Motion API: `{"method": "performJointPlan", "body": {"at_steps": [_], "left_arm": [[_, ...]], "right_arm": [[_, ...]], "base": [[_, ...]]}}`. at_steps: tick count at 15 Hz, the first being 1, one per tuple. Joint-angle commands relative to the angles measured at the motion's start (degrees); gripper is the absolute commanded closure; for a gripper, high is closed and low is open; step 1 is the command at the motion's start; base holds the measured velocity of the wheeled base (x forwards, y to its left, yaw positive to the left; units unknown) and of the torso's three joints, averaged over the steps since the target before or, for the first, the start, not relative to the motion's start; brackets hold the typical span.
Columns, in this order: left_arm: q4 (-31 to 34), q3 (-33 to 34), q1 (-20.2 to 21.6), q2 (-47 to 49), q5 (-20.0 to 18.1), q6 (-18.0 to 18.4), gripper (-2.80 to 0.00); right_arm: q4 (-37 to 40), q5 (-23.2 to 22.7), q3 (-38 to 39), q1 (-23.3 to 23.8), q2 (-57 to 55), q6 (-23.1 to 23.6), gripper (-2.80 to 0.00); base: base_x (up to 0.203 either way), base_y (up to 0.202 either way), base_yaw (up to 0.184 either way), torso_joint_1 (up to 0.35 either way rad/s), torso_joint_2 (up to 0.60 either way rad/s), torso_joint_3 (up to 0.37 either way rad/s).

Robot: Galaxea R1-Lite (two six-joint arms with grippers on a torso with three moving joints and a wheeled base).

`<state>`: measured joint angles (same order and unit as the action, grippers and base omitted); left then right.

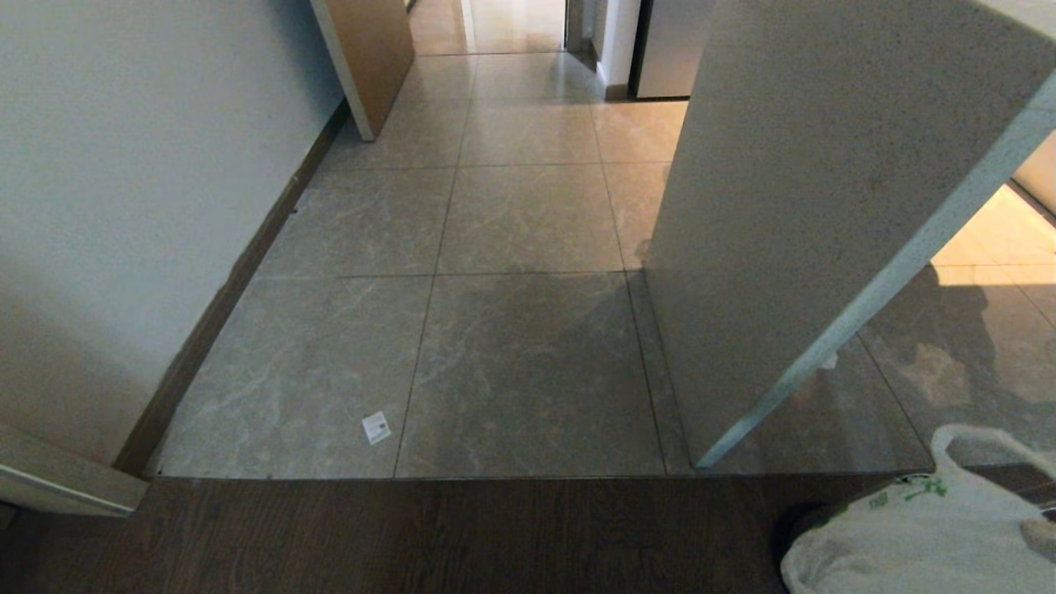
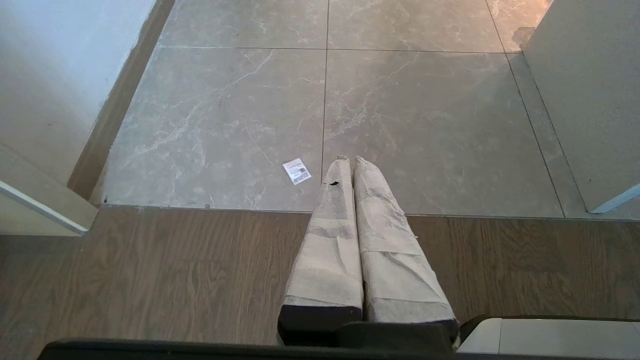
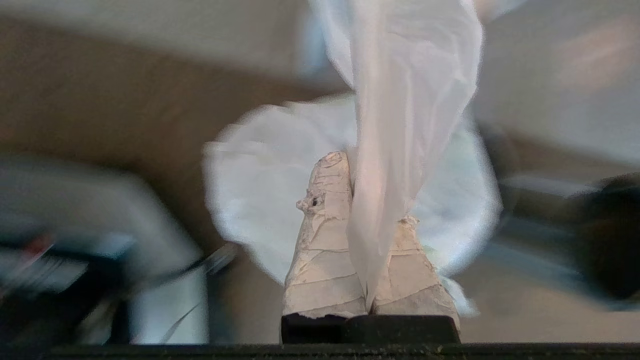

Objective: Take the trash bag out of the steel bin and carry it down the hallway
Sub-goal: Put the trash bag at the door

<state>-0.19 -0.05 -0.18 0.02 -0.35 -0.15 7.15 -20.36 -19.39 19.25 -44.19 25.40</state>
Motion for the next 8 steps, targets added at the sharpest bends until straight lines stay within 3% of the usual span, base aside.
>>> {"method": "performJointPlan", "body": {"at_steps": [1,3,5,8], "left_arm": [[0.0,0.0,0.0,0.0,0.0,0.0,0.0],[-0.1,0.0,0.0,0.0,0.0,0.0,0.0],[0.0,0.0,0.0,0.0,0.0,0.0,0.0],[0.0,0.0,0.0,0.0,0.0,0.0,0.0]], "right_arm": [[-0.6,0.4,7.0,-6.6,9.4,-2.1,0.0],[-5.0,4.2,14.1,-12.7,15.7,-7.7,0.0],[-9.5,14.5,17.9,-18.8,21.1,-13.4,0.0],[-10.7,18.2,19.0,-19.6,32.0,-15.1,0.0]], "base": [[0.0,0.0,0.0,0.0,0.0,0.0],[0.0,0.0,0.0,0.0,0.0,0.0],[0.0,0.0,0.0,0.0,0.0,0.0],[0.0,0.0,0.0,0.0,0.0,0.0]]}}
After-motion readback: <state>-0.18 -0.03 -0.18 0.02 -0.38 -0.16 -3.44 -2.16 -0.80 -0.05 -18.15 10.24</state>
